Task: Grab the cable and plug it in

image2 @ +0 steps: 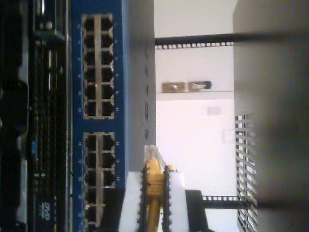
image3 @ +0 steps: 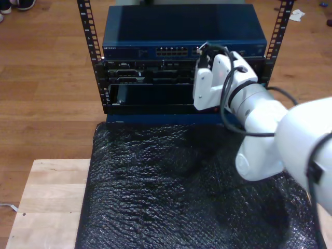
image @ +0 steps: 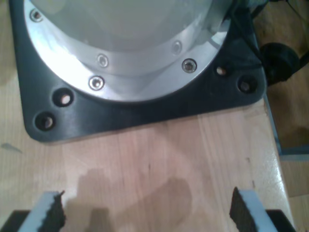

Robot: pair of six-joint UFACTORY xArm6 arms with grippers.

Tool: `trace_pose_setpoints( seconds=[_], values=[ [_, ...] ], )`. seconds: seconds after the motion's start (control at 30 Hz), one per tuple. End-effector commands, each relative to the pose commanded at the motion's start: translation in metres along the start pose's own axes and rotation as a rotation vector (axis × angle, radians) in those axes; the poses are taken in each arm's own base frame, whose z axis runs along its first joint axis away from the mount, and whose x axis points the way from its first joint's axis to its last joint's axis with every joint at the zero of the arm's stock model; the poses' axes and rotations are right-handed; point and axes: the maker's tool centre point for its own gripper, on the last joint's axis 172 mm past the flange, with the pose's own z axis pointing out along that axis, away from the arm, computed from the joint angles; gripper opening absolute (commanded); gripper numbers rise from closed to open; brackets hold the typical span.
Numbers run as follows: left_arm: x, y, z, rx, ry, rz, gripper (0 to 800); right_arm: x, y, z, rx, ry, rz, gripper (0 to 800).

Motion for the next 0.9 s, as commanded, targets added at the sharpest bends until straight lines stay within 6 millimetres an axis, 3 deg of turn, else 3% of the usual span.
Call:
trace_pose_setpoints(
  seconds=[0.07,0.17,0.23,0.37,0.53,0.7,0.9],
  values=[
    [0.0,0.0,0.0,0.0,0.0,0.0,799,-0.004,0.008,0.008,-0.012,-0.006,-0.001,0],
    [0.0,0.0,0.0,0.0,0.0,0.0,799,-0.011,-0.004,0.023,0.024,-0.017,0.0,0],
    [0.0,0.0,0.0,0.0,0.0,0.0,799,-0.011,-0.001,0.029,0.023,-0.017,-0.003,0],
    [0.0,0.0,0.0,0.0,0.0,0.0,799,-0.012,0.008,0.032,0.009,-0.019,-0.005,0],
    [0.0,0.0,0.0,0.0,0.0,0.0,799,-0.013,0.01,0.029,0.029,-0.021,-0.006,0],
    [0.0,0.0,0.0,0.0,0.0,0.0,799,-0.007,0.02,0.009,0.047,-0.015,-0.005,0],
    [0.0,0.0,0.0,0.0,0.0,0.0,799,0.008,0.014,-0.006,0.075,0.008,-0.005,0]
  ],
)
